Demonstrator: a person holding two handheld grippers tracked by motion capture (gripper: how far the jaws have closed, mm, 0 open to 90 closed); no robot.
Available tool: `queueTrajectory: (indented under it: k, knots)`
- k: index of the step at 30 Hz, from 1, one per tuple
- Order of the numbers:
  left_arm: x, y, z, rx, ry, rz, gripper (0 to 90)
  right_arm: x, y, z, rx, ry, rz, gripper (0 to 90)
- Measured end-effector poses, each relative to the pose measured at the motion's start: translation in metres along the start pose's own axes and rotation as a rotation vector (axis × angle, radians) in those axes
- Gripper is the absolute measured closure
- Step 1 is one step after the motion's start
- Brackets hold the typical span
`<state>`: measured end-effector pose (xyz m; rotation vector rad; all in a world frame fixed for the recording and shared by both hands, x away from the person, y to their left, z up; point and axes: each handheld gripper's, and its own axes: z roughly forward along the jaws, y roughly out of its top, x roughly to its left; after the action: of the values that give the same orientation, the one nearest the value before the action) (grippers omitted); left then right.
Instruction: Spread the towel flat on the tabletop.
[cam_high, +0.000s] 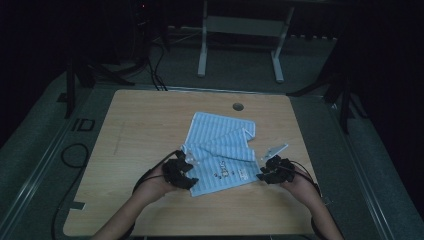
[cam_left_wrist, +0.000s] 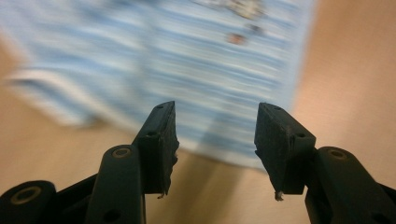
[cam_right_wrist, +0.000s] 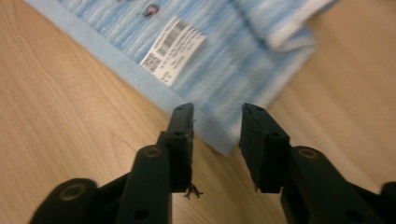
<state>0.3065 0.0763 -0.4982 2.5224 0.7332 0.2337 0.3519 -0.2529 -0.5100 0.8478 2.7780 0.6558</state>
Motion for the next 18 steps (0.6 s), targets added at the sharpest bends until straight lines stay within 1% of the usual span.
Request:
queueTrajectory:
  k: [1,3,4,5,6,7,8,11,13,14,15,16,17,18]
  knots:
    - [-0.003,0.0,0.004,0.006,-0.013,0.005,48.7,0.001,0.001,0.004,0.011,0.009,-0.004,62.9]
    - [-0.008,0.001,0.013,0.025,-0.031,0.023,48.6,0.004,0.002,0.009,0.022,0.011,-0.015,61.1]
    - [-0.008,0.001,0.017,0.03,-0.04,0.017,48.6,0.005,0.003,0.012,0.027,0.016,-0.024,60.4]
    - [-0.008,0.0,0.02,0.038,-0.041,0.014,48.6,0.006,0.003,0.014,0.033,0.016,-0.031,60.0]
    - [-0.008,0.0,0.023,0.043,-0.046,0.016,48.6,0.006,0.003,0.016,0.046,0.012,-0.041,60.0]
    - [-0.007,-0.001,0.025,0.043,-0.051,0.009,48.6,0.007,0.004,0.017,0.057,0.009,-0.05,60.1]
    - [-0.007,-0.001,0.026,0.046,-0.054,0.007,48.7,0.008,0.004,0.018,0.06,0.007,-0.057,60.7]
    - [-0.008,-0.003,0.033,0.068,-0.063,0.012,48.7,0.009,0.004,0.018,0.062,0.012,-0.058,67.3]
    - [-0.008,-0.004,0.034,0.065,-0.08,0.018,49.0,0.01,0.004,0.018,0.064,0.01,-0.066,75.5]
    - [-0.007,-0.004,0.035,0.065,-0.079,0.022,49.9,0.01,0.004,0.018,0.067,0.004,-0.067,77.8]
    - [-0.008,-0.003,0.035,0.064,-0.083,0.028,52.2,0.011,0.005,0.018,0.07,-0.001,-0.071,79.6]
    - [-0.008,-0.003,0.035,0.061,-0.086,0.031,57.2,0.012,0.006,0.018,0.077,-0.006,-0.079,81.3]
    - [-0.009,-0.002,0.035,0.057,-0.088,0.034,64.6,0.012,0.006,0.018,0.078,-0.012,-0.088,82.3]
    - [-0.009,-0.001,0.035,0.059,-0.098,0.035,73.5,0.013,0.007,0.019,0.081,-0.015,-0.087,82.8]
